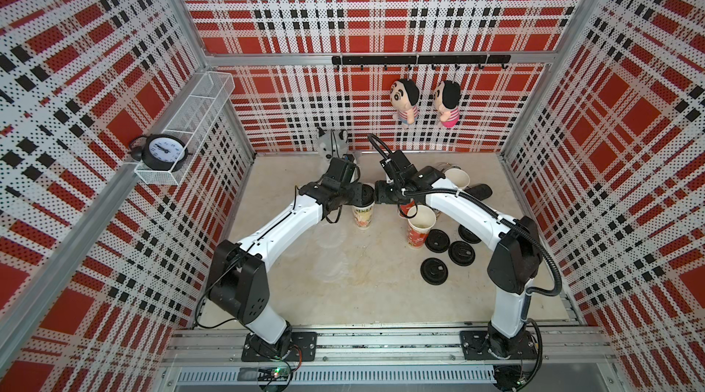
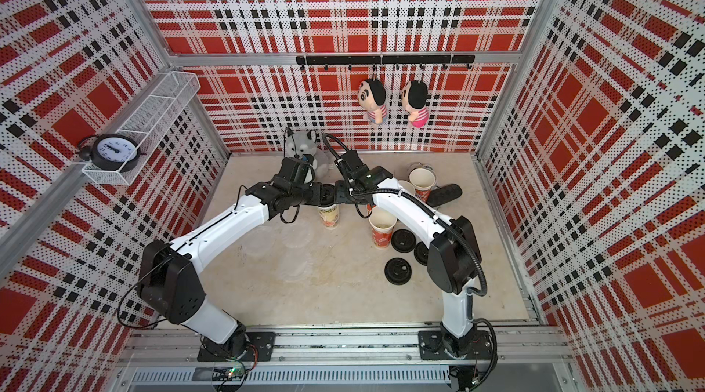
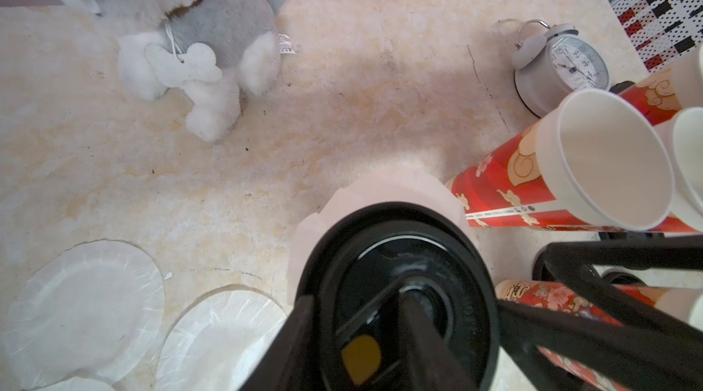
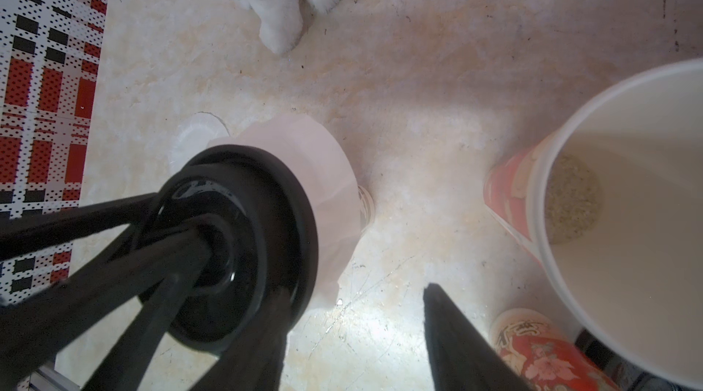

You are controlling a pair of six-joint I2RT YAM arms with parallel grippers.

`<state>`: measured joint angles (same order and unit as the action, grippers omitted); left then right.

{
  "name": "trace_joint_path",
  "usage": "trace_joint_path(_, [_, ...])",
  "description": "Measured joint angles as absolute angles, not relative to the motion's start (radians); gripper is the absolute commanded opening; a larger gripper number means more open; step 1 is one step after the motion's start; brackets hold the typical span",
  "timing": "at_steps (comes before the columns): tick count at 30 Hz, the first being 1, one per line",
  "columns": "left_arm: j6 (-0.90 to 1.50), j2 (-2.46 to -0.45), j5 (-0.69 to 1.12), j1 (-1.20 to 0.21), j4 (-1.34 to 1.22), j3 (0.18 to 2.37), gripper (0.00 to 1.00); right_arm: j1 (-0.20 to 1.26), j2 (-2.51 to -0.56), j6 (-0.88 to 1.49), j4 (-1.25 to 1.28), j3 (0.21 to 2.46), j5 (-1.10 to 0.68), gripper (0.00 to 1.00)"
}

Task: Put the leak-proof paper on the milk tea cups
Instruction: Secure the cup lid on the cup.

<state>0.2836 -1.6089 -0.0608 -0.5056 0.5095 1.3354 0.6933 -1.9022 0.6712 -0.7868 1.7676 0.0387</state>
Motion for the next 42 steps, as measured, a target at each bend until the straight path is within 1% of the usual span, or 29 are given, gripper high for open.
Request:
trace_joint_path(9, [0.286, -1.608, -0.06, -0.51, 0.505, 1.33, 0.39, 0.696, -1.894, 0.722, -0.71, 1.701, 0.054, 0.59])
trace_joint_path(25, [0.29, -1.592, -0.076, -0.511, 0.487, 1.305, 0.39, 0.745, -1.876, 0.827, -0.599, 1.612, 0.168, 0.59])
trace_joint_path(33, [0.3, -1.574, -0.116, -0.504, 0.477, 1.282, 0.39, 0.756, -1.919, 0.829, -0.565, 1.638, 0.173, 0.59])
trace_joint_path(42, [0.311, -1.546, -0.165, -0.486, 0.475, 1.254, 0.4, 0.757, -1.989, 0.764, -0.578, 1.746, 0.145, 0.59])
